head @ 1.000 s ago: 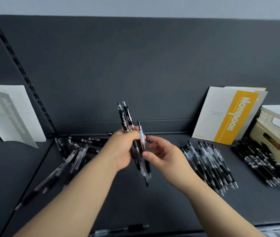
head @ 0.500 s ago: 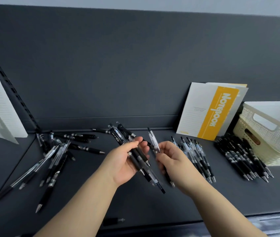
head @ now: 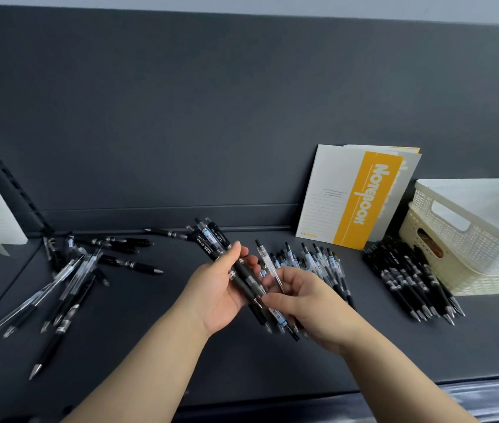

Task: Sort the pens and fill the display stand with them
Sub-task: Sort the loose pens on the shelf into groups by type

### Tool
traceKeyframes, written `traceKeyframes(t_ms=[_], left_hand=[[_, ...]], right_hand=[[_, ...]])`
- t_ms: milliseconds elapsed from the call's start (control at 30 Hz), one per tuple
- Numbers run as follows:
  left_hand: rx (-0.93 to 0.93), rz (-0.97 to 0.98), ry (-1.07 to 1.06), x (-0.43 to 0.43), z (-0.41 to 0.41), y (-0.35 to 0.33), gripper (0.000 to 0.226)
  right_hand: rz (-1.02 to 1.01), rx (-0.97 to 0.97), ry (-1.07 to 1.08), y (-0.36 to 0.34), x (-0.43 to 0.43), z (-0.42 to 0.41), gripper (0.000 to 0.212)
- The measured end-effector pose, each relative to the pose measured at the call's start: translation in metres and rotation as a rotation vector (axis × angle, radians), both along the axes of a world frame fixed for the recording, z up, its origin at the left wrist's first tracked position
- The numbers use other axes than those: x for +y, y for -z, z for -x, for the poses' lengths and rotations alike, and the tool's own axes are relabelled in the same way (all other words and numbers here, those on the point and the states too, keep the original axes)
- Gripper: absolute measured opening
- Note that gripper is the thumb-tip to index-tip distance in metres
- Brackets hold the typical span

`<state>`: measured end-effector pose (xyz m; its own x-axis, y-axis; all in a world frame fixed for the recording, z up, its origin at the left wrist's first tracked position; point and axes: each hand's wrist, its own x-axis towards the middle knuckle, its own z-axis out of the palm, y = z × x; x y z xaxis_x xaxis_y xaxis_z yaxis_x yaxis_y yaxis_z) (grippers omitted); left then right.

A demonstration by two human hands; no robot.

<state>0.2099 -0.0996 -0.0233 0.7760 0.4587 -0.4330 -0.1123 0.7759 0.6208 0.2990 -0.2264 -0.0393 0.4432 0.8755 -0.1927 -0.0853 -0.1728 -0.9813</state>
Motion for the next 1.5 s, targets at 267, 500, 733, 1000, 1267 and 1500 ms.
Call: traceKeyframes(t_ms=[267, 500, 733, 1000, 1267, 1500], left_hand=[[0.141, -0.071, -0.051, -0.005, -0.007, 0.005, 0.018], [0.188, -0.064, 0.241, -0.021, -0.011, -0.002, 0.019], [0.163, -0.037, 0.374, -0.041, -0.016, -0.011, 0.014], [0.208, -0.12, 0.381, -0.061, -0.025, -0.015, 0.009], [0.286, -0.391, 0.313, -0.066, -0.033, -0.003, 0.014], [0.356, -0.359, 0.19, -0.056, -0.023, 0.001, 0.014]], right_hand=[[-0.034, 0.053, 0.02, 0.0, -0.014, -0.014, 0.016], [-0.014, -0.405, 0.128, -0.007, -0.026, -0.031, 0.019], [-0.067, -0.91, 0.217, -0.009, -0.03, -0.038, 0.022], [-0.158, -0.885, 0.301, -0.008, -0.037, -0.042, 0.03], [-0.006, -0.085, 0.234, -0.005, -0.043, -0.04, 0.012], [0.309, -0.431, 0.213, -0.011, -0.036, -0.055, 0.026]])
